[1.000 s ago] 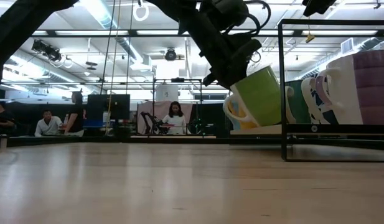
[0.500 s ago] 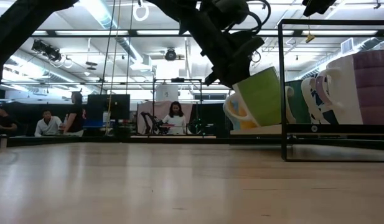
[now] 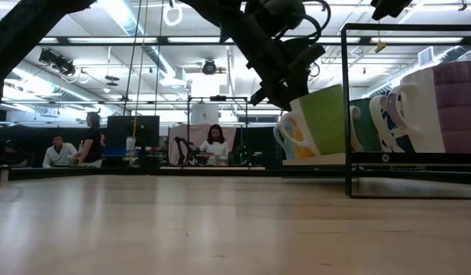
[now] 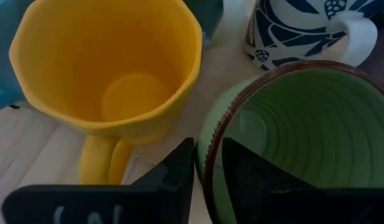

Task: Place coffee mugs
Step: Put the green mug on the shelf

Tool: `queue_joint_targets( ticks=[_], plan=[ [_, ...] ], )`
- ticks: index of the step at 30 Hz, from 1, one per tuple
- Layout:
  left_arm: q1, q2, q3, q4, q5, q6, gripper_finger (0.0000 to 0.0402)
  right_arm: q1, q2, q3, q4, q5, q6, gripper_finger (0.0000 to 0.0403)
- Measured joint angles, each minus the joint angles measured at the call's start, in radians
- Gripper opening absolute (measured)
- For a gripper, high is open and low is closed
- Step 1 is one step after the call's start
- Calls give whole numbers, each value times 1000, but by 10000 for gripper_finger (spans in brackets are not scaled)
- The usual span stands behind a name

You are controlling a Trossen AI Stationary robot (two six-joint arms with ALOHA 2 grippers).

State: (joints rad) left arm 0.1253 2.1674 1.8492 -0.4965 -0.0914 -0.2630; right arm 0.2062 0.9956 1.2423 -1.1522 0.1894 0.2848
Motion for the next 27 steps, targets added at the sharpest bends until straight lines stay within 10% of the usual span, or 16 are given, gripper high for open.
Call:
queue_joint_targets(
  ticks=[27],
  plan=[
    [2,0,-1,22,0,-14,119,0,0,0,0,0,0,120]
  ],
)
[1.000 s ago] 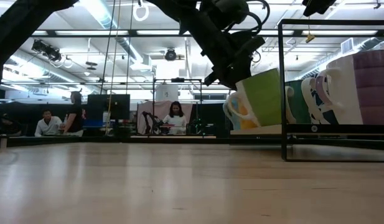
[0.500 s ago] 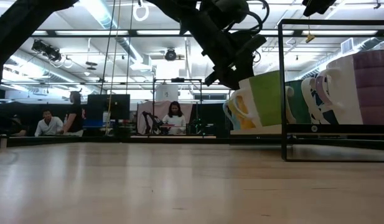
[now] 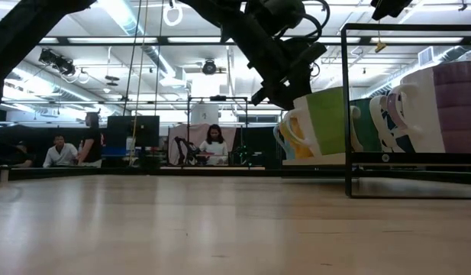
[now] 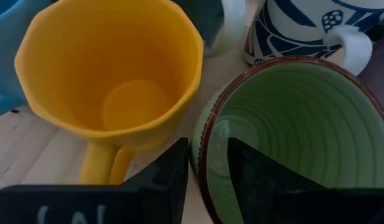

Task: Place coffee mugs
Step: Put the green mug on the shelf

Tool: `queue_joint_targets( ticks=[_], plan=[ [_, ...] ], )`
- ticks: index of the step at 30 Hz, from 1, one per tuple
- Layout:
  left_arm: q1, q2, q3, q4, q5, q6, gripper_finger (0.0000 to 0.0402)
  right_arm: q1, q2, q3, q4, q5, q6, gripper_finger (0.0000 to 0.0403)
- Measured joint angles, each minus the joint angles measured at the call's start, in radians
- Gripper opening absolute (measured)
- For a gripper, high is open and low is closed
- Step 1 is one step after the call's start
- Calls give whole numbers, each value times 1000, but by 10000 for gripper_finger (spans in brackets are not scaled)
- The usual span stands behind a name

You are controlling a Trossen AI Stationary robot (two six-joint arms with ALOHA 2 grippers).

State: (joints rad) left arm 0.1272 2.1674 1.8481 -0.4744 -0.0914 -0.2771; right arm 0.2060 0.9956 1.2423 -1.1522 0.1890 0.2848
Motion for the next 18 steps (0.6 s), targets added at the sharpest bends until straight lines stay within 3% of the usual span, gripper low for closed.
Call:
queue_joint_targets(
  ticks=[11,18],
  plan=[
    [0,-1,0,15,0,2,124,0,0,0,0,0,0,120],
    [0,-1,0,22,10,3,176,0,0,0,0,0,0,120]
  ],
)
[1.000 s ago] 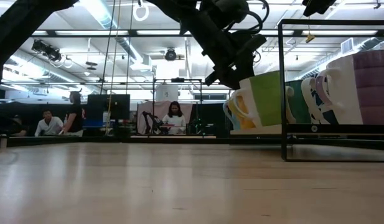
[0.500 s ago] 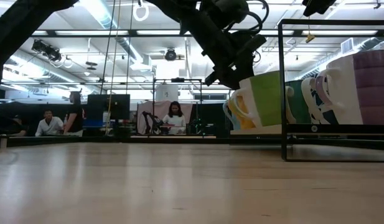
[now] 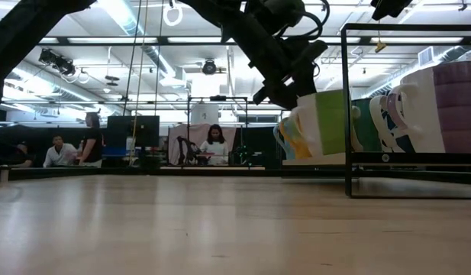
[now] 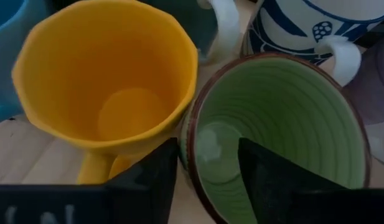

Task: Place coffee mugs
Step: Put the green mug on the shelf

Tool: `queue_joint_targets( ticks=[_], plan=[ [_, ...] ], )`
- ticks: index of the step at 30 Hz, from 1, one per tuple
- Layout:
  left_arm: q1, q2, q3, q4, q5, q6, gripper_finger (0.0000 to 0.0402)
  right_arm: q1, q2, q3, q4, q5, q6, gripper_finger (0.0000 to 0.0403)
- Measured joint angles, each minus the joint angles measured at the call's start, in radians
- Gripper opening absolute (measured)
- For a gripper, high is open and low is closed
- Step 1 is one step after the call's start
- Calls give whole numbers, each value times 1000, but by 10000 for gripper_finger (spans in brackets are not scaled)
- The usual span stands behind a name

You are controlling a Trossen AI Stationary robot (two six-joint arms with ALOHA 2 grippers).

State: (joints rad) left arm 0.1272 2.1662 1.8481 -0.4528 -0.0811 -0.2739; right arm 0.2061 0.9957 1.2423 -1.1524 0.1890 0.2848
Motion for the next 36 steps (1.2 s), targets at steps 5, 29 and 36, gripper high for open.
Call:
queue_joint_targets(
  ticks=[5,29,36],
  plan=[
    [0,0,0,10,16,-3,203,0,0,0,0,0,0,120],
    [1,-27,0,14,17,-56,206,0,0,0,0,0,0,120],
    [1,-32,0,11,16,-56,206,0,0,0,1,0,0,120]
  ],
)
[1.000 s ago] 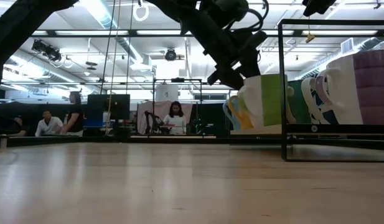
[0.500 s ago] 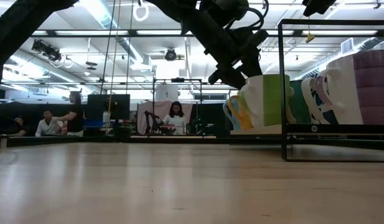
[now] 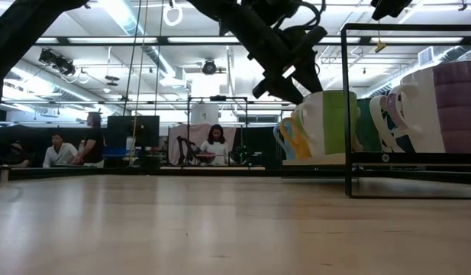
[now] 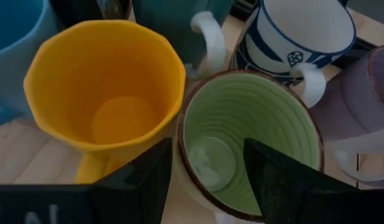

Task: Place coffee mugs
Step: Put the green mug on the shelf, then put the purple mug on the shelf

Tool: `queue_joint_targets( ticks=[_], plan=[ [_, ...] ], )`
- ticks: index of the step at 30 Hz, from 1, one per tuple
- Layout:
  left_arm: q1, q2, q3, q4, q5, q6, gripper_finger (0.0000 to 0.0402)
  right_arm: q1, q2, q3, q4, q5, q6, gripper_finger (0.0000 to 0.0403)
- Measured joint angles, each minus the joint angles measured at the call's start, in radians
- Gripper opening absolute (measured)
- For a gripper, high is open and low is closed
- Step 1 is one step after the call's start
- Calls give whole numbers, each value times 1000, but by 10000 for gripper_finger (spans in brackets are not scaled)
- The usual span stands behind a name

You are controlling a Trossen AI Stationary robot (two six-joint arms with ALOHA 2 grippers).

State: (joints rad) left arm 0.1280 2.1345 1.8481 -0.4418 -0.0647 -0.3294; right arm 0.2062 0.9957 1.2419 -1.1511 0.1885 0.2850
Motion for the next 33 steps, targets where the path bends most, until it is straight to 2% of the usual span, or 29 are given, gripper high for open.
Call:
queue_joint_targets(
  ticks=[6,13,18,24,27,33],
  plan=[
    [0,-6,0,0,0,0,206,0,0,0,3,0,0,120],
    [-1,-94,0,-54,0,49,206,0,0,0,6,0,1,121],
    [-31,-197,0,-294,2,123,206,0,0,0,6,0,3,121],
    [-121,-307,1,-634,11,191,206,0,0,0,6,0,1,121],
    [-183,-351,1,-750,10,154,206,0,0,0,6,0,0,121],
    [-326,-394,1,-858,-14,-2,206,0,0,0,7,0,0,121]
  ],
)
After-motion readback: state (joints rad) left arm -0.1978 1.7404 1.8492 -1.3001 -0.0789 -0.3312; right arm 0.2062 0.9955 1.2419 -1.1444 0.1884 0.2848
